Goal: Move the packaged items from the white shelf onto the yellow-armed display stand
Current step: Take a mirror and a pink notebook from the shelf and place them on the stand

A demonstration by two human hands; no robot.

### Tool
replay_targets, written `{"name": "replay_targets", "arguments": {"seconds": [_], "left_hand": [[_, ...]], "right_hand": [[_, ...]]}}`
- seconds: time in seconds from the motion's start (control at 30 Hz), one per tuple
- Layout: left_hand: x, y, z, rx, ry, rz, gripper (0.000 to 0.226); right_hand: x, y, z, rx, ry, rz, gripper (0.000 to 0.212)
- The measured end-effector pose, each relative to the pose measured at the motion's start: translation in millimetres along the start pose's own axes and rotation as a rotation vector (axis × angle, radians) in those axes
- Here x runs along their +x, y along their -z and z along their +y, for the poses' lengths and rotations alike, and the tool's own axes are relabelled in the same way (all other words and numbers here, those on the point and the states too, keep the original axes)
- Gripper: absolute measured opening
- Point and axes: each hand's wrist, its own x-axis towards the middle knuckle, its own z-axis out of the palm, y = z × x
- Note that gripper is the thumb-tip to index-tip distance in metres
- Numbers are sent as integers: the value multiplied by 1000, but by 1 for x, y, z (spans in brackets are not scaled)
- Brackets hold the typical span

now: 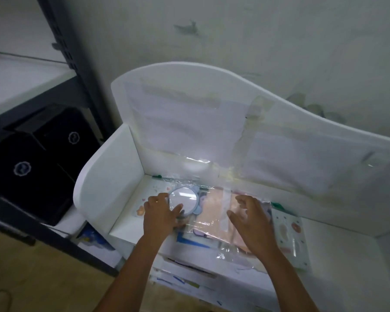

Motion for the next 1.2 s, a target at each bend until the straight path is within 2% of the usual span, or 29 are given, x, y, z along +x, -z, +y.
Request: {"name": "replay_targets", "arguments": {"seconds": [0.17, 0.37, 0.47, 0.6, 0.7, 0.8, 0.87, 1.03, 1.13, 1.2], "left_hand": [[13, 9, 11, -36, 110, -95, 77], [23, 19, 12, -138, 182, -149, 84], [24, 22, 11, -252, 205, -128, 75], [22, 31, 11, -354, 202, -78, 49], [18, 37, 6, -560, 264, -100, 33], [11, 43, 4, -867, 374, -132, 28], [5, 47, 3, -1008, 449, -157, 29], [-15, 56, -3, -1273, 559, -245, 51], [-25, 61, -14, -1429, 569, -322, 50], [-32, 65, -22, -1506, 562, -339, 34]], "right_hand": [[10, -1, 4, 31, 4, 3, 42], [14, -2, 7, 24, -5, 30, 38], [15, -1, 7, 21, -6, 32, 37], [14, -1, 8, -46, -46, 70, 35], [10, -4, 10, -103, -68, 99, 33], [3, -8, 14, -219, -111, 71, 33], [-2, -11, 12, -296, -153, 23, 41], [-12, -23, -15, -503, -229, 11, 85], [-16, -33, -31, -615, -290, -19, 105], [-15, -37, -35, -677, -301, -56, 106]]}}
